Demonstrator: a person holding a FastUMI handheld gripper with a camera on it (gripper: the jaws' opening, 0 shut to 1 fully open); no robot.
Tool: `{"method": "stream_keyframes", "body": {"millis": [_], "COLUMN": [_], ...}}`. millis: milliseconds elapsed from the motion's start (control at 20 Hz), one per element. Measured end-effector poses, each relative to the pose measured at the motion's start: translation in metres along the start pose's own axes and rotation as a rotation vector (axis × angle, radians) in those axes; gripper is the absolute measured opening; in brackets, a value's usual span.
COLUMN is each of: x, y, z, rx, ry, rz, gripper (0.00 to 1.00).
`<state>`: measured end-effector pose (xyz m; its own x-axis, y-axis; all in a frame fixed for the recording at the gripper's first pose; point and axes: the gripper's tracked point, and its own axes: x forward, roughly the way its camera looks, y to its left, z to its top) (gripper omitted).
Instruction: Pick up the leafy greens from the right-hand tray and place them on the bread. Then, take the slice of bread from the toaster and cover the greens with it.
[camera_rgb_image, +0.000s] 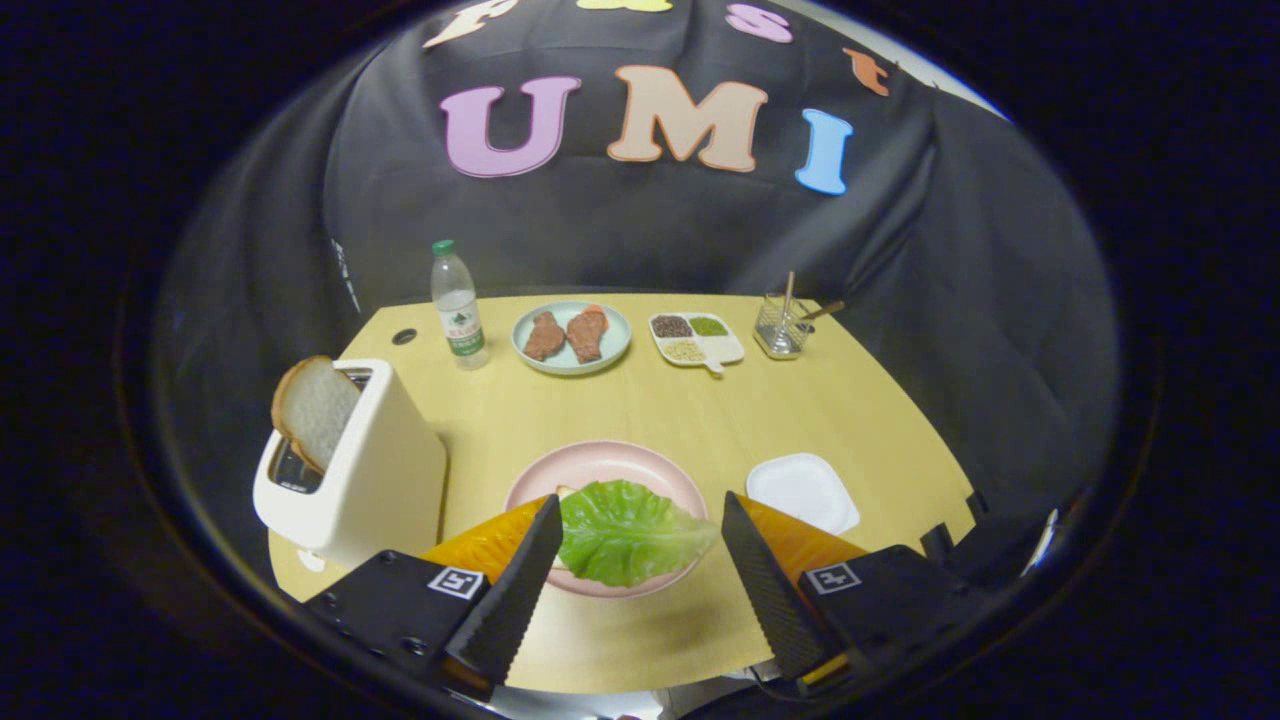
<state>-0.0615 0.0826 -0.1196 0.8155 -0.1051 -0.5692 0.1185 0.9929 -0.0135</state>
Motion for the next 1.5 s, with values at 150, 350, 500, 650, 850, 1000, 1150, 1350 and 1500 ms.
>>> {"method": "stream_keyframes", "body": {"millis": [150,350,500,650,850,1000,1150,1350,1500], "x": [-0.026,-0.043,-0.042,-0.035,-0.015,0.001,0.01,0.018,0.029], "y": [0.042,0.116,0.169,0.203,0.234,0.246,0.254,0.257,0.253], "z": [0.04,0.069,0.068,0.061,0.044,0.028,0.018,0.019,0.023], "rx": [-0.051,-0.138,-0.143,-0.194,-0.223,-0.228,-0.217,-0.171,-0.144], "ry": [-0.053,-0.091,-0.051,0.015,0.132,0.241,0.327,0.394,0.418], "rz": [0.042,0.148,0.225,0.245,0.243,0.227,0.218,0.212,0.197], "gripper": [1.0,1.0,1.0,1.0,1.0,1.0,0.86,0.66,0.51]}}
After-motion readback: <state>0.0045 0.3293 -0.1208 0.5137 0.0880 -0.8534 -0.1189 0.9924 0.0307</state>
